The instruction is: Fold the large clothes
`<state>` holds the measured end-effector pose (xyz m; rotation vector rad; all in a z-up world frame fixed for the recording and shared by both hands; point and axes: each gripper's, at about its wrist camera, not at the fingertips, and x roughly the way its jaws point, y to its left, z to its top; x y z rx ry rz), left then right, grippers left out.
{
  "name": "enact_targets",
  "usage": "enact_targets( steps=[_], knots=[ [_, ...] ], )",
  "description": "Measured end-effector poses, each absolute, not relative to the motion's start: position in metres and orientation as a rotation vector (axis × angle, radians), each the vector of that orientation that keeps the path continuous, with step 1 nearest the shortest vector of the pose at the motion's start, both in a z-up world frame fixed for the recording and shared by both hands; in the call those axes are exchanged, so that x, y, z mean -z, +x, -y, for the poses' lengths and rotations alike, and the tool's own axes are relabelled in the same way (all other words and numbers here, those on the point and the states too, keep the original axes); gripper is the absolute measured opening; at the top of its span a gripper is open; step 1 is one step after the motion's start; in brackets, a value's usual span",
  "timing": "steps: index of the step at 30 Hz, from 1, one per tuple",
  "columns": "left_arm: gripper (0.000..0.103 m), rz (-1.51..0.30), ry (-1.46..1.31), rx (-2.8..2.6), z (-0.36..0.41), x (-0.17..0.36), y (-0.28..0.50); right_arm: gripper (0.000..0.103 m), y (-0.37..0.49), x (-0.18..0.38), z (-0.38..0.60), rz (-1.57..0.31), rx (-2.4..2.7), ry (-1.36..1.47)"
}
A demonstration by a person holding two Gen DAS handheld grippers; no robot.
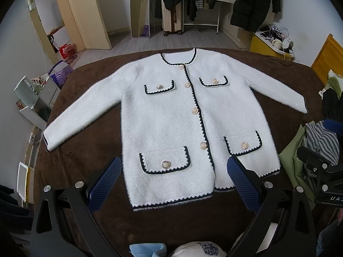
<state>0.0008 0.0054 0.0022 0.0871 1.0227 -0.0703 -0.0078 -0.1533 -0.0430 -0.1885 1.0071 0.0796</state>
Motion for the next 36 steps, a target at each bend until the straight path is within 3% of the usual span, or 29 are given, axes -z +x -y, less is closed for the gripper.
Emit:
enact_targets(
  steps=[36],
  knots=[
    [0.097, -1.018, 0.076, 0.063, -0.010, 0.000, 0.004, 0.097, -0.008, 0.042, 0.154, -1.011, -0.082, -0.178]
  ],
)
